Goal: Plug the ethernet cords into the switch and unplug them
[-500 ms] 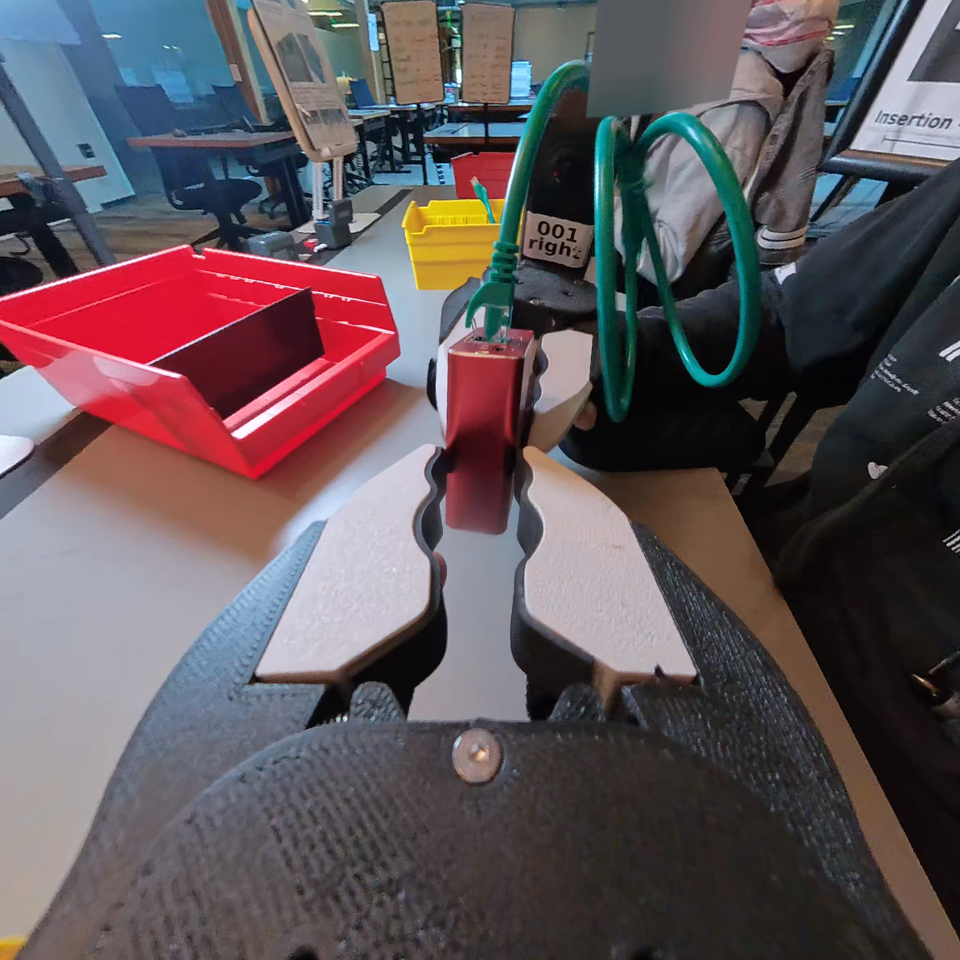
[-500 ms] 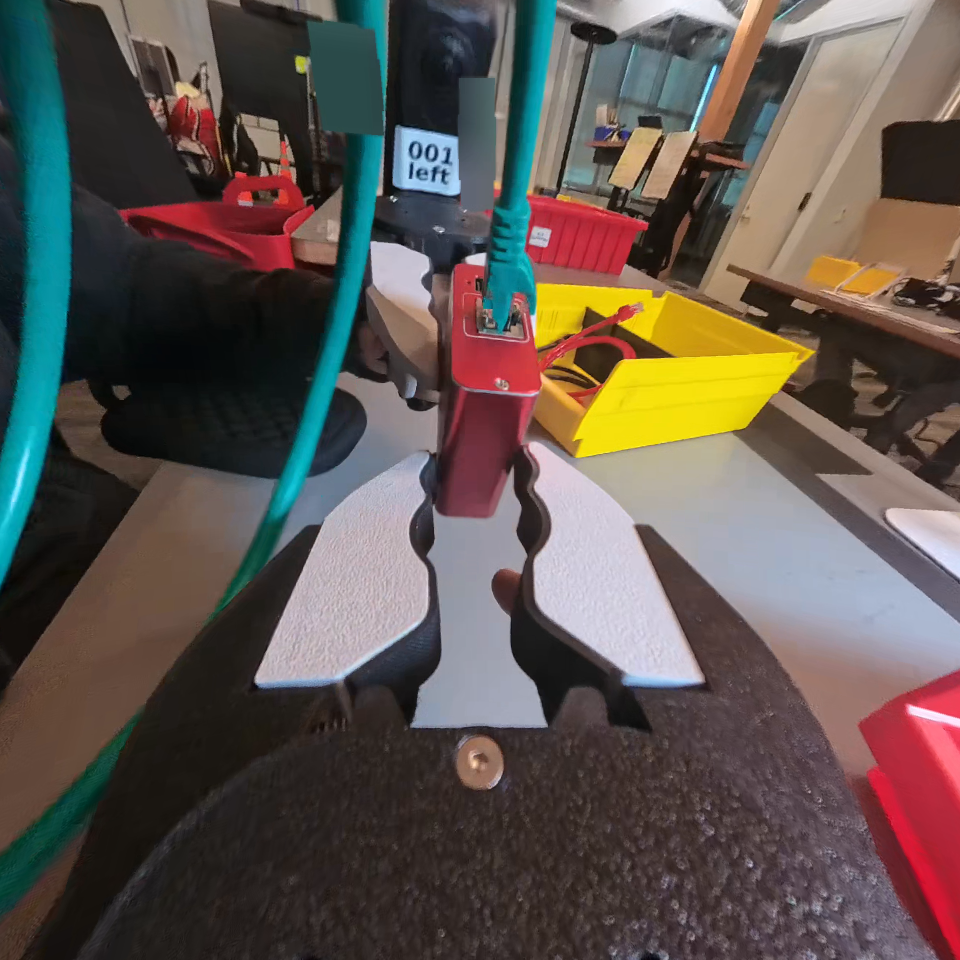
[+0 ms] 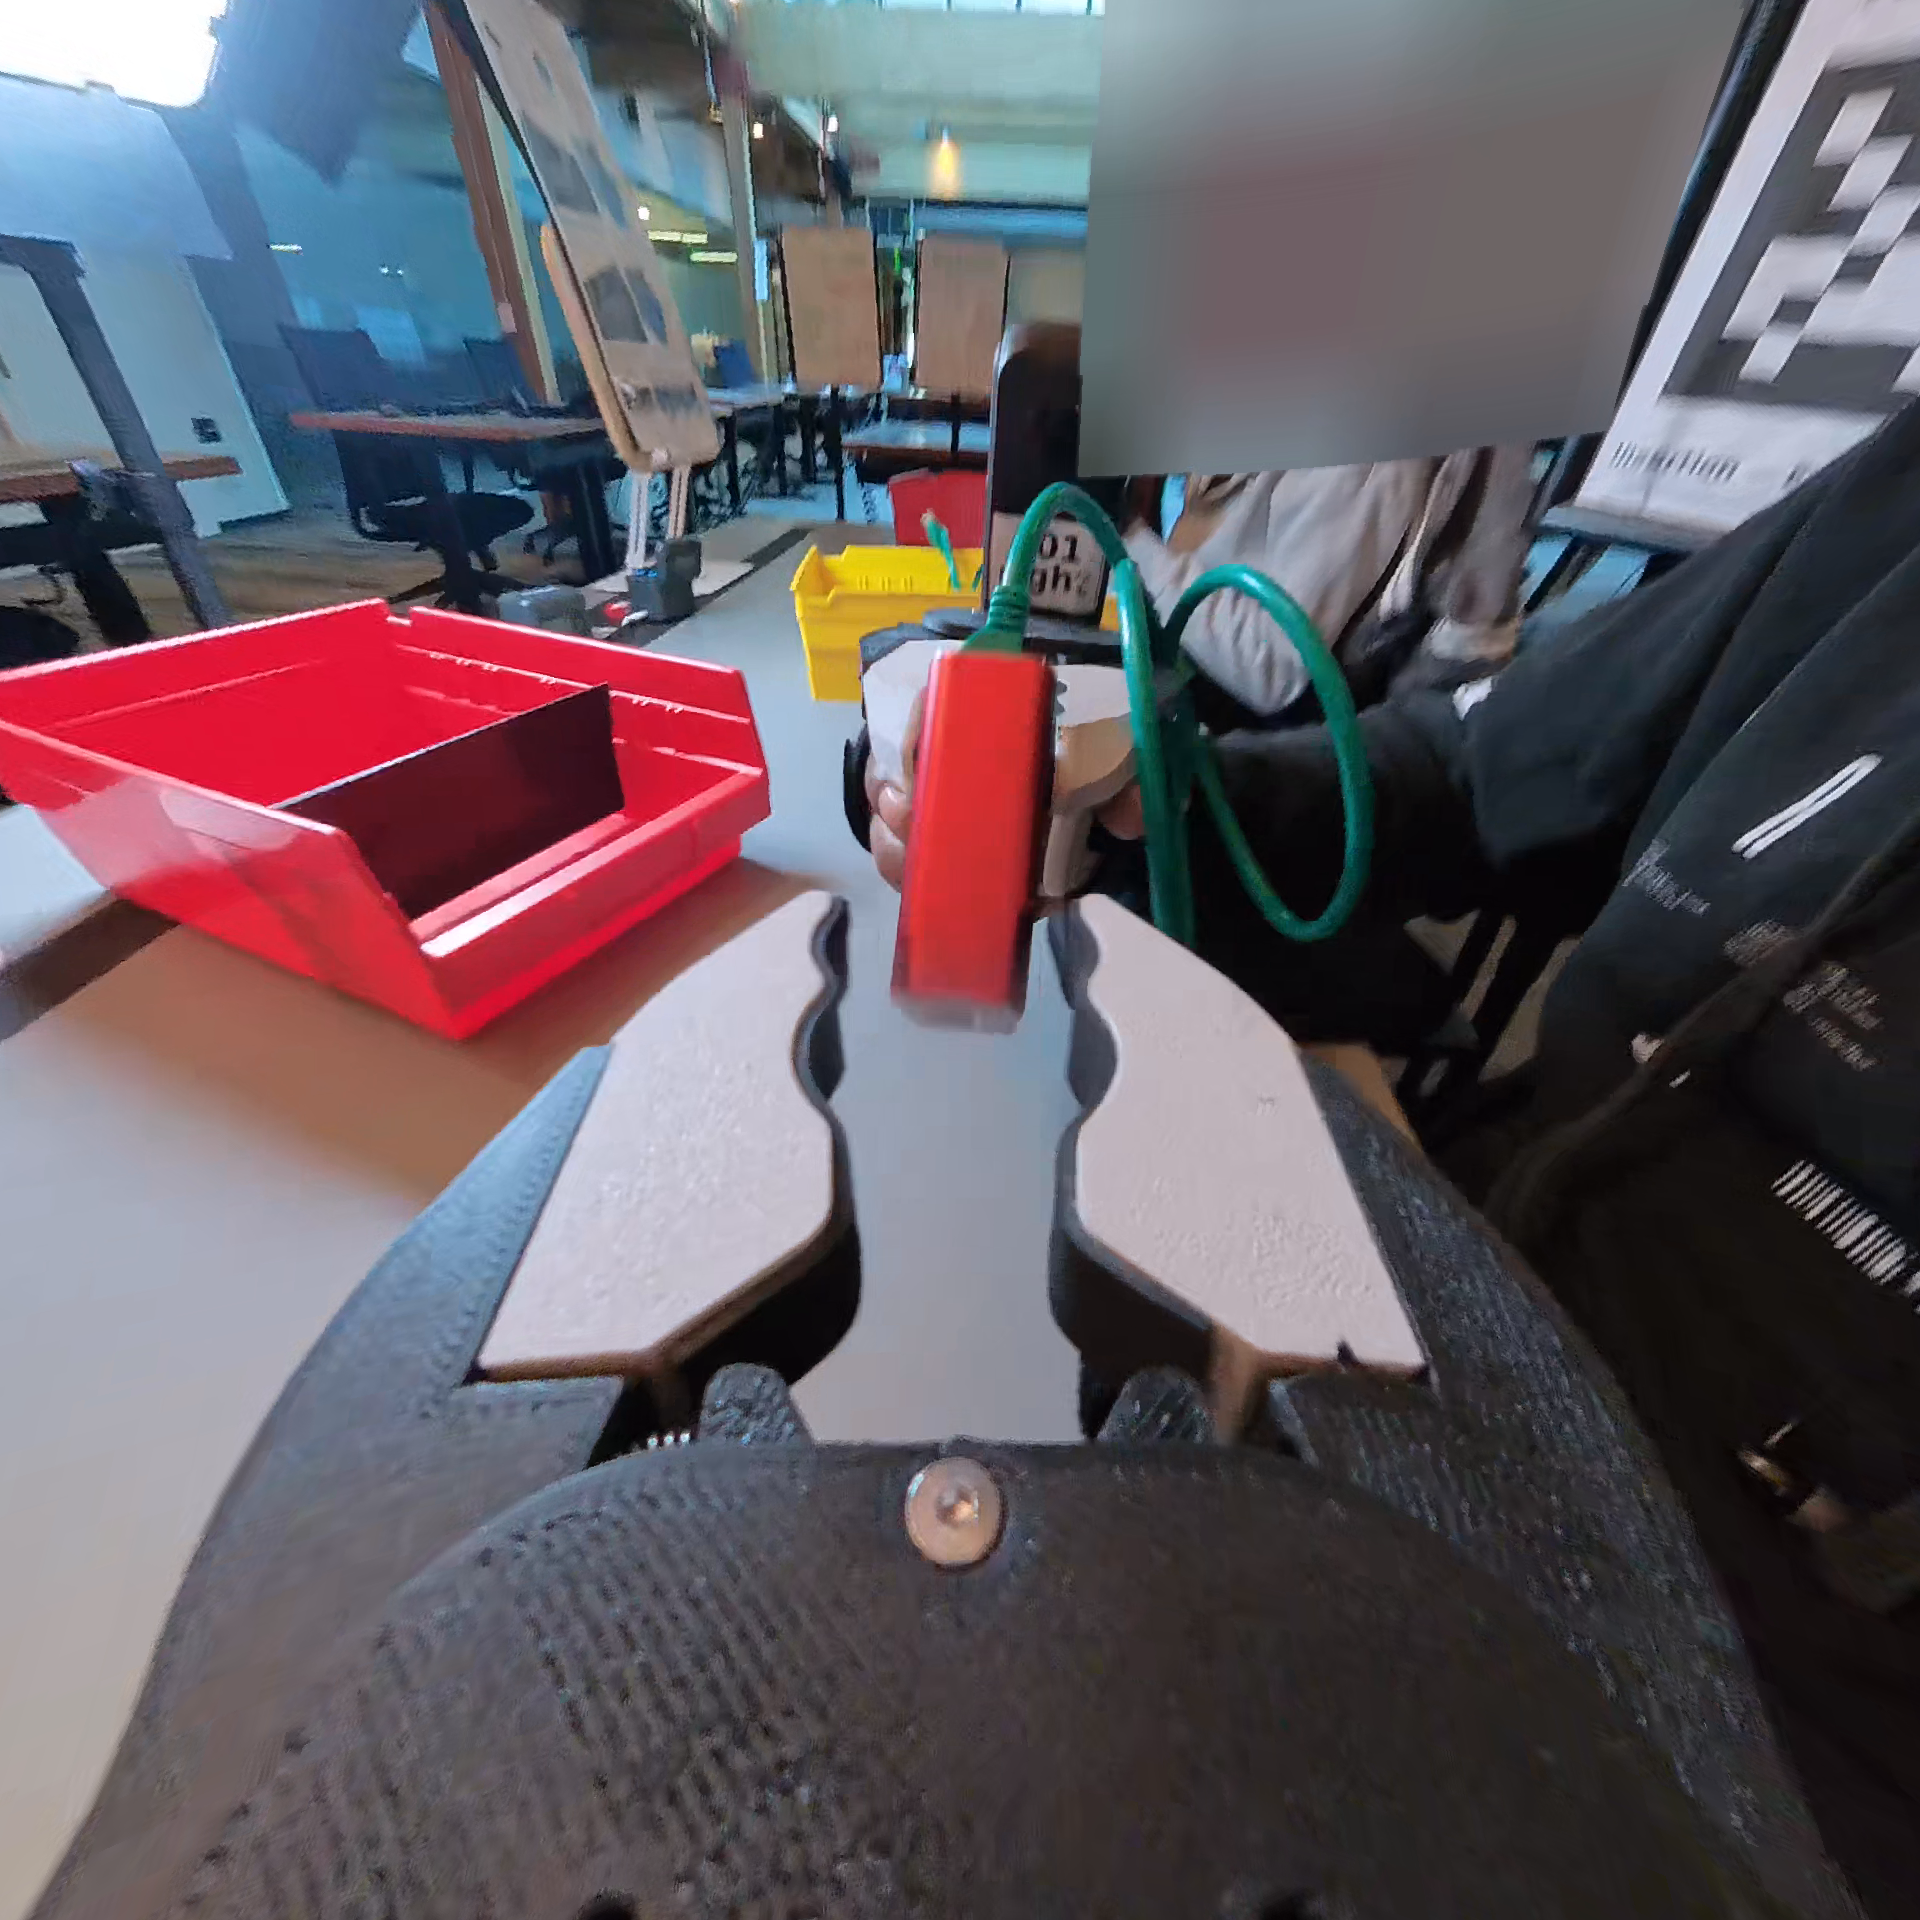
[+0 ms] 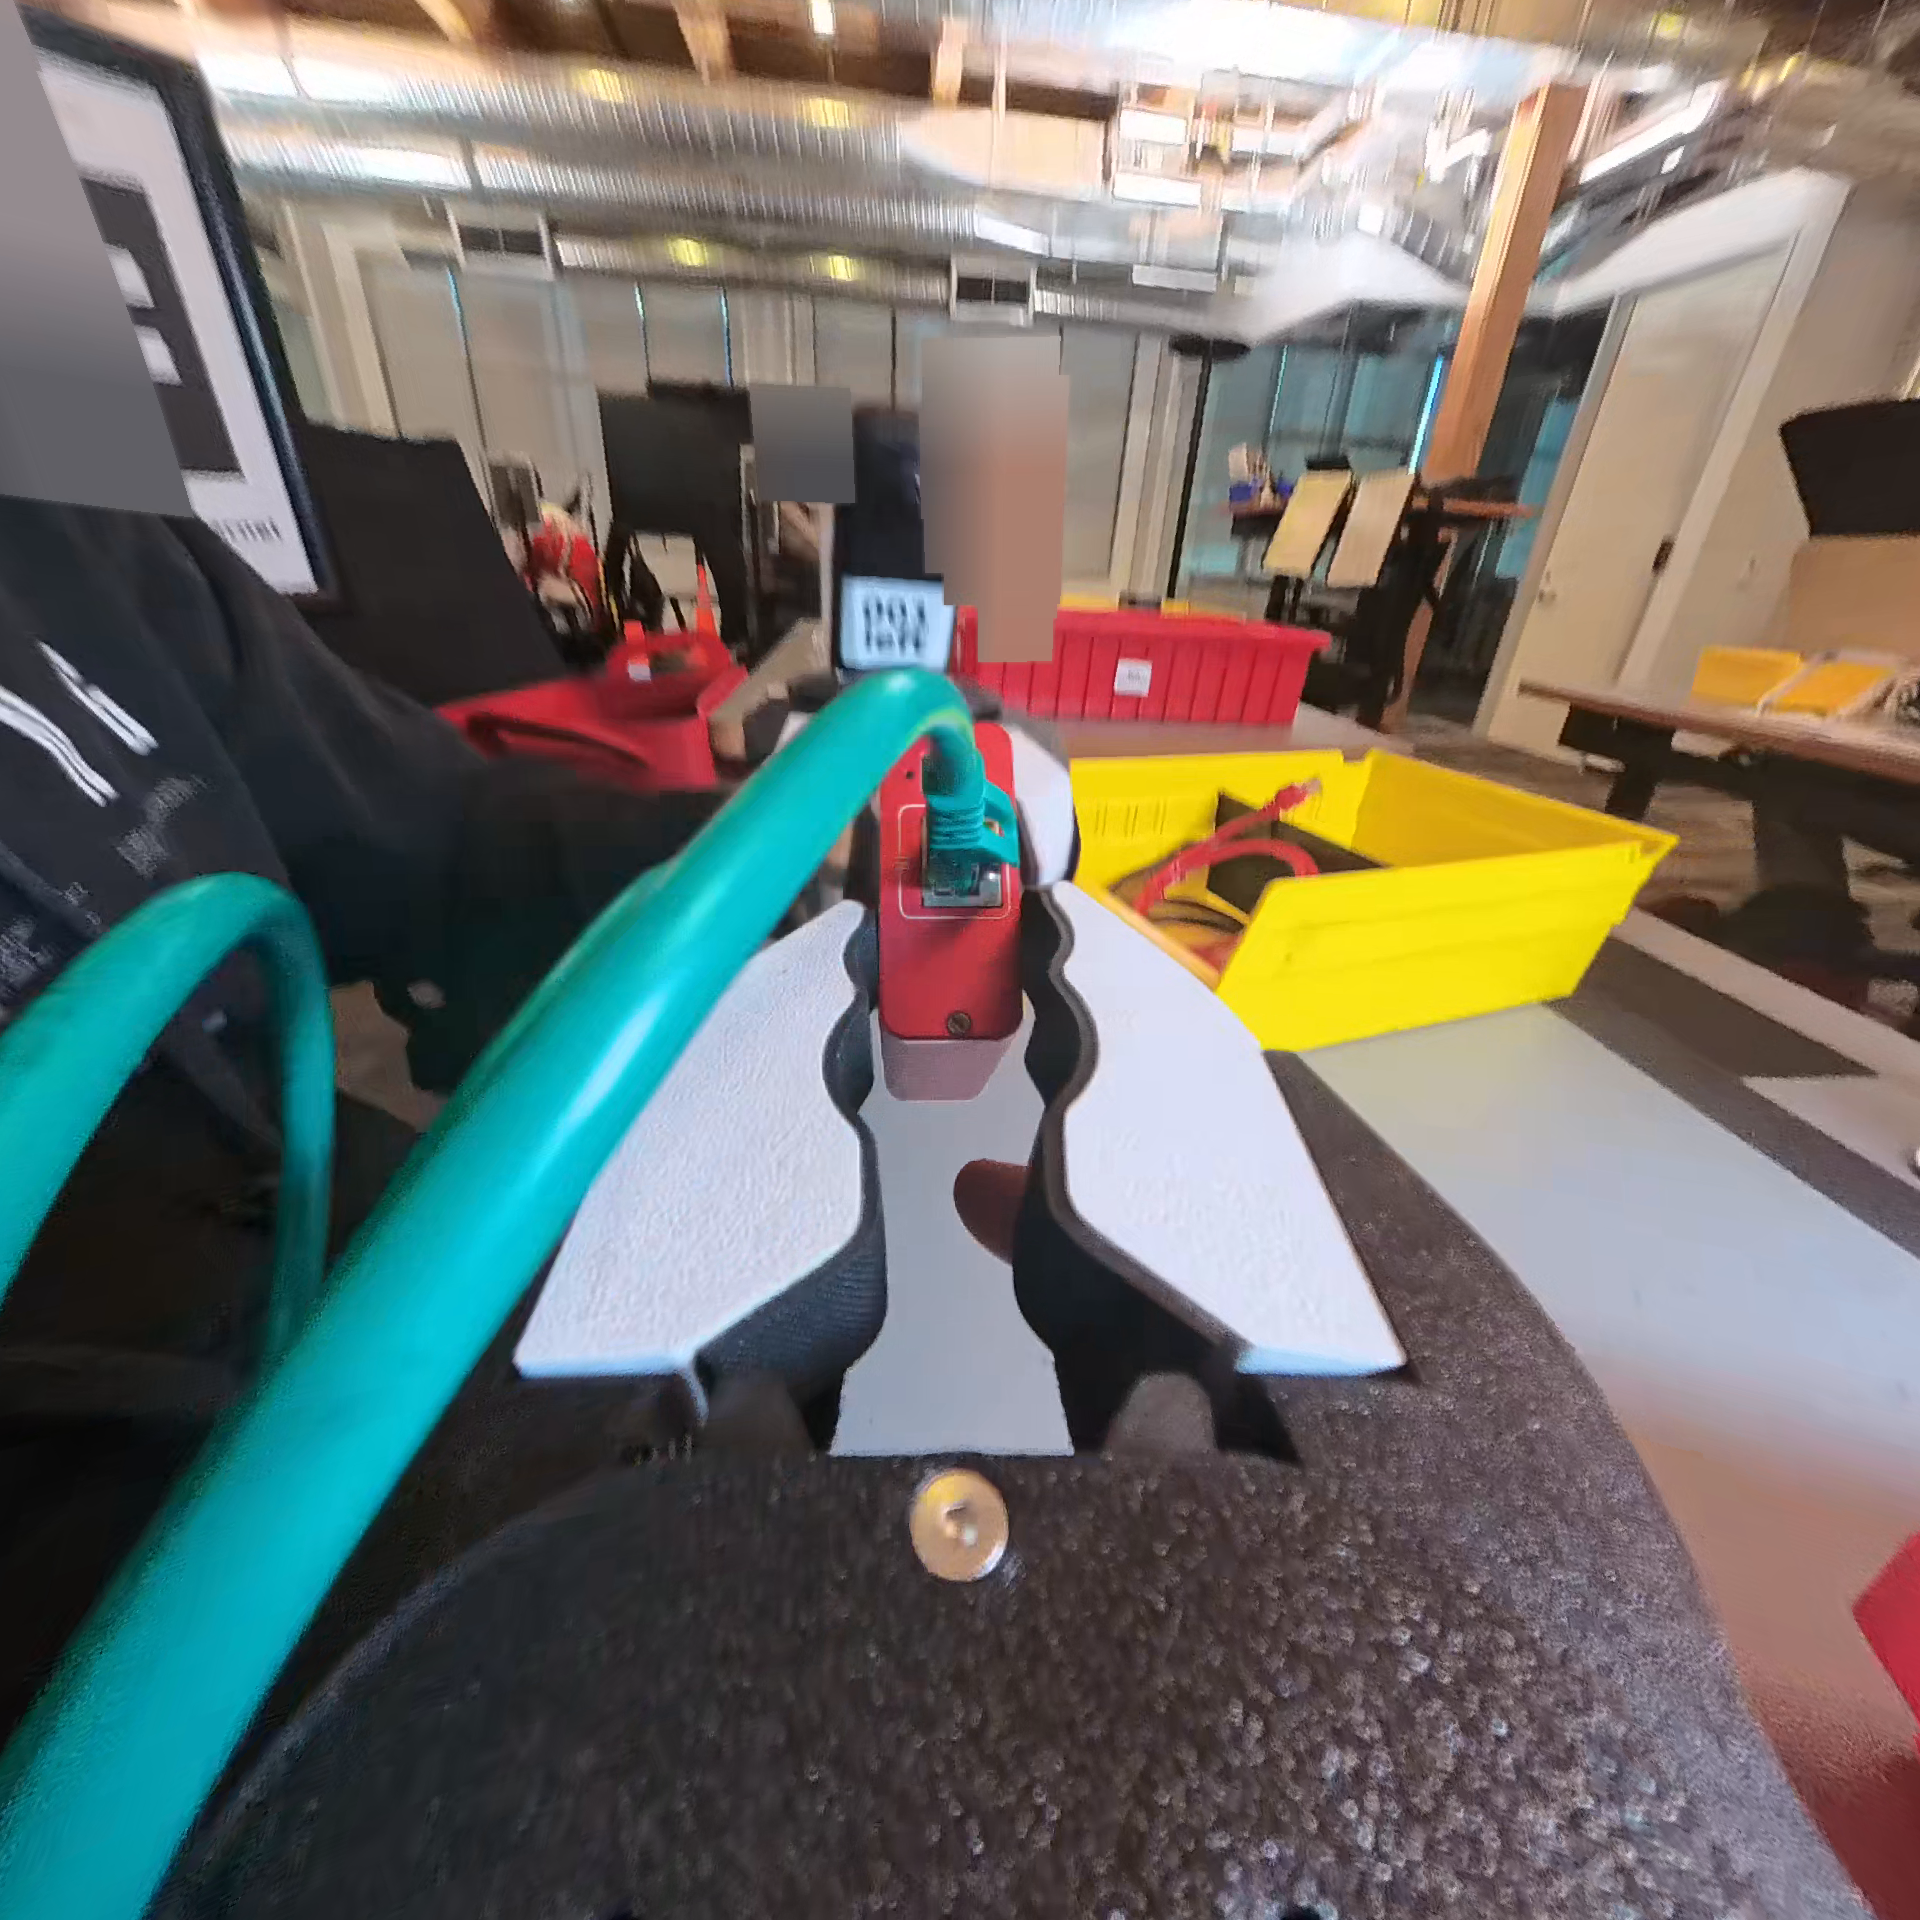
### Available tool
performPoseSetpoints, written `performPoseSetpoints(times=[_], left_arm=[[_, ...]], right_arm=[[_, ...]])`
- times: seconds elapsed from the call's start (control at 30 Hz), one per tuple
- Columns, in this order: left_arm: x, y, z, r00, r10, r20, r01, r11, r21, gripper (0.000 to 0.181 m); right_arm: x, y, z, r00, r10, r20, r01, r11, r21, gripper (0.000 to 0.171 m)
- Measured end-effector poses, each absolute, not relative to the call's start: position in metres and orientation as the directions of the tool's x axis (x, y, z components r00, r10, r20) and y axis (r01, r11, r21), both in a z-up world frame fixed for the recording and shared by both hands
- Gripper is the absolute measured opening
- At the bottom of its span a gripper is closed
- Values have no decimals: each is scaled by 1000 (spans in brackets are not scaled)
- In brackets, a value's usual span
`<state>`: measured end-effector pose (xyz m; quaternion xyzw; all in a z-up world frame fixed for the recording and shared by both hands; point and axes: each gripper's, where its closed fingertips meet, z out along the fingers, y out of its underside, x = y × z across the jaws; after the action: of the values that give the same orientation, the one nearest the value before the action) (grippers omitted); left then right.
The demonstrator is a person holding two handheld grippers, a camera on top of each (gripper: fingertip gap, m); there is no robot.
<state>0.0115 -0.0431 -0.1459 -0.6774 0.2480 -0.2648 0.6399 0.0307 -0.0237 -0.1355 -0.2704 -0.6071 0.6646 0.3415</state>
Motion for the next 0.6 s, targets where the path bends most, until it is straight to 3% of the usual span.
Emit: performPoseSetpoints(times=[0.1, 0.17, 0.3, 0.43, 0.6], left_arm=[[28, -41, -143, 684, -719, 127, 110, -71, -991, 48], [35, -33, -139, 724, -688, 46, 44, -21, -999, 28], [26, -31, -133, 754, -653, -70, -99, -7, -995, 27], [6, -40, -131, 785, -568, -247, -268, 49, -962, 27], [2, -49, -130, 749, -502, -433, -446, 102, -889, 27]], right_arm=[[36, -24, -119, -637, 771, 29, -190, -121, -974, 26], [35, -28, -120, -650, 759, 17, -186, -138, -973, 26], [32, -16, -139, -650, 760, 12, -84, -55, -995, 27], [14, 66, -179, -326, 933, 150, 111, 195, -974, 25], [33, 148, -142, 46, 973, 225, 113, 219, -969, 28]])
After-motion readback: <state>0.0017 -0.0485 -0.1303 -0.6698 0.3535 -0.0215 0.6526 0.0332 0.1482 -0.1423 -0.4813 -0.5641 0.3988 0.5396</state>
